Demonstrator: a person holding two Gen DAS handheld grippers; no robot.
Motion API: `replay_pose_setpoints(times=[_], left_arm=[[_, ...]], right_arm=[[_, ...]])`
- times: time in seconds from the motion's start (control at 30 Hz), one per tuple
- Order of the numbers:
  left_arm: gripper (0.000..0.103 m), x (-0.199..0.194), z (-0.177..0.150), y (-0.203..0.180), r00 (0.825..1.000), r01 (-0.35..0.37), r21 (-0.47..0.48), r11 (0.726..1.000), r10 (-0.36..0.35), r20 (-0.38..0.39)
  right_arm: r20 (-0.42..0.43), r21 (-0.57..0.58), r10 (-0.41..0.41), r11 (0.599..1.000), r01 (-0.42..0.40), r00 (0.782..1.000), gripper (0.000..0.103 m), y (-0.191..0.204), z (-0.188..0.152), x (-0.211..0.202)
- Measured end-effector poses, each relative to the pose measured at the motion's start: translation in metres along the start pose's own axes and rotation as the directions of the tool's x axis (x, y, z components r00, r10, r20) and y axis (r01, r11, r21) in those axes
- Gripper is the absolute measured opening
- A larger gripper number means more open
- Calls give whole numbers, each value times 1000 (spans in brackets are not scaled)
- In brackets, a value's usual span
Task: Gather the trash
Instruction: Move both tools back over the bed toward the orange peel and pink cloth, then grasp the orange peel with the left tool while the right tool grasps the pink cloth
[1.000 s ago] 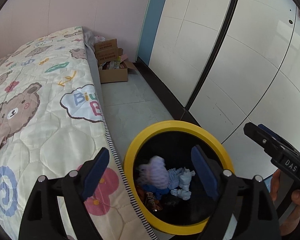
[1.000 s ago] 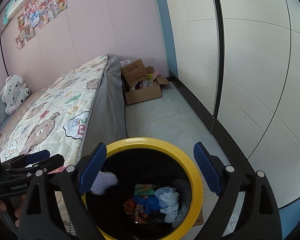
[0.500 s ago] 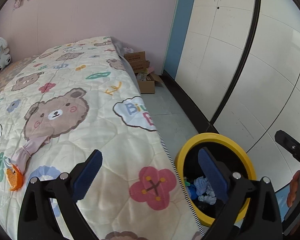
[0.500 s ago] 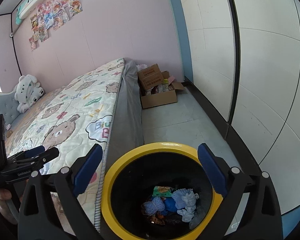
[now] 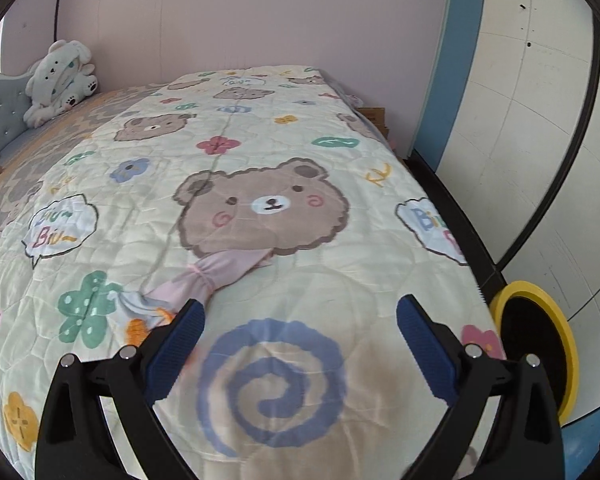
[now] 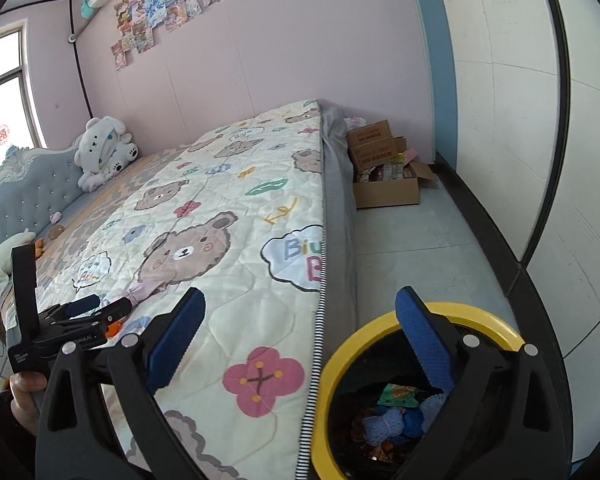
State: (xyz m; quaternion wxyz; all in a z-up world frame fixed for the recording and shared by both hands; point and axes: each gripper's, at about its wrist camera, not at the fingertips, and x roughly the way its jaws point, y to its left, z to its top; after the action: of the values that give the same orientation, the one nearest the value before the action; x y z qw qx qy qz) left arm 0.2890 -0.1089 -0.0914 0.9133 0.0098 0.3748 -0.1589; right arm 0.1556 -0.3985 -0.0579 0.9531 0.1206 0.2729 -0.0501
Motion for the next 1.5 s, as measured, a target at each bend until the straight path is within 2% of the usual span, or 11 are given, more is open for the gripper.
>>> replay_pose_setpoints(times=[0.23, 0.43, 0.57, 0.67, 0.83, 1.03, 1.17, 1.27, 1.37, 1.47, 1.5], left_arm=[[93, 12, -9, 62, 996, -77, -73, 994, 75, -38], [93, 24, -18, 93, 994, -87, -128, 988, 79, -70], [93, 31, -22, 106, 995, -66, -179, 982, 50, -92], [93, 36, -27, 113, 994, -42, -214, 976, 20, -105], [93, 45, -32, 122, 994, -6, -262, 965, -24, -111], [92, 49, -36, 125, 995, 19, -273, 962, -45, -89], [85, 47, -39, 130, 996, 43, -300, 953, -65, -64], [80, 47, -40, 133, 996, 57, -318, 946, -77, -50], [75, 48, -40, 133, 996, 59, -319, 946, -77, -44], [64, 47, -40, 135, 995, 81, -328, 941, -97, -32], [59, 48, -40, 136, 994, 91, -331, 939, -107, -30]], right_arm=[[-71, -44, 95, 994, -98, 993, 92, 55, 8, 54], [-160, -71, 178, 979, -191, 971, 92, 106, 10, 110], [-217, -90, 236, 961, -261, 947, 92, 140, 8, 148], [-271, -85, 295, 941, -328, 916, 92, 161, 6, 178], [-361, -104, 316, 921, -375, 877, 90, 194, 2, 223], [-458, -81, 282, 931, -356, 843, 80, 212, -9, 269], [-499, -51, 287, 932, -358, 818, 77, 217, -20, 281], [-516, -22, 327, 919, -394, 791, 76, 226, -23, 285], [-524, -48, 310, 919, -391, 793, 75, 237, -24, 291], [-529, -47, 315, 916, -398, 788, 73, 247, -23, 296], [-527, -53, 318, 913, -404, 788, 68, 251, -23, 296]])
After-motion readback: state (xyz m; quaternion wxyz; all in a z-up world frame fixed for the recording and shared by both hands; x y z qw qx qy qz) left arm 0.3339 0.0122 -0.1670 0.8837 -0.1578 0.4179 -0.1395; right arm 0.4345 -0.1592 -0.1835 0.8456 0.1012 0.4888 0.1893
